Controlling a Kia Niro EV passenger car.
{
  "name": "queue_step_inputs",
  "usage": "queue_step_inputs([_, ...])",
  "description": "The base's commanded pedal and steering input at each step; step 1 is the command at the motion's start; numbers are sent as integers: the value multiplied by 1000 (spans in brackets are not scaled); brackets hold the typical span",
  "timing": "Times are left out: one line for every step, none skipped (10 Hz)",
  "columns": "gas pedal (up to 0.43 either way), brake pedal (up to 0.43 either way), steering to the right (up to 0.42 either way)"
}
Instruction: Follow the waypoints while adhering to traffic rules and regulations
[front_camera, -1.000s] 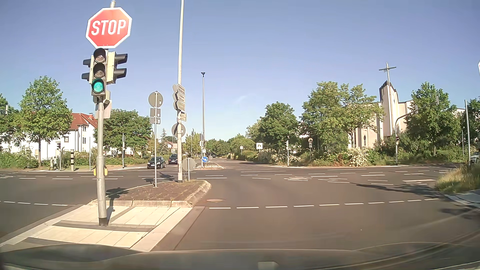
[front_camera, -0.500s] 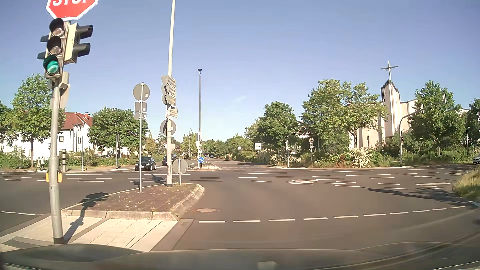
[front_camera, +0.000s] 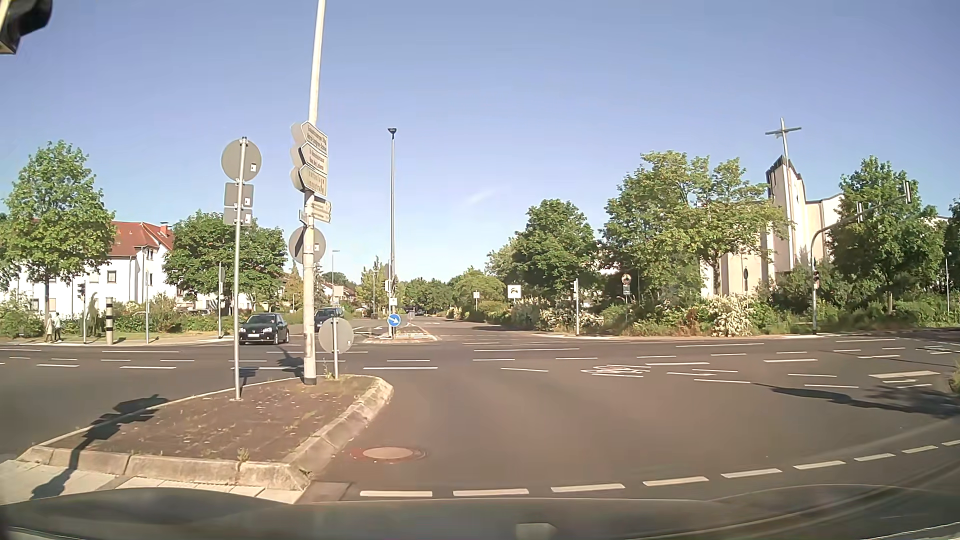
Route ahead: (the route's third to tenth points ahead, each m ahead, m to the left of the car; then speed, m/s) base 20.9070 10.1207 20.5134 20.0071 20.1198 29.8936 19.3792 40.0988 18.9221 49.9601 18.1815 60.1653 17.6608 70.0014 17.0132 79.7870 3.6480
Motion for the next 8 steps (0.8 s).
queue_step_inputs([20,0,8])
queue_step_inputs([0,0,8])
queue_step_inputs([0,0,8])
queue_step_inputs([0,0,7])
queue_step_inputs([0,0,6])
queue_step_inputs([0,0,4])
queue_step_inputs([8,0,0])
queue_step_inputs([39,0,-2])
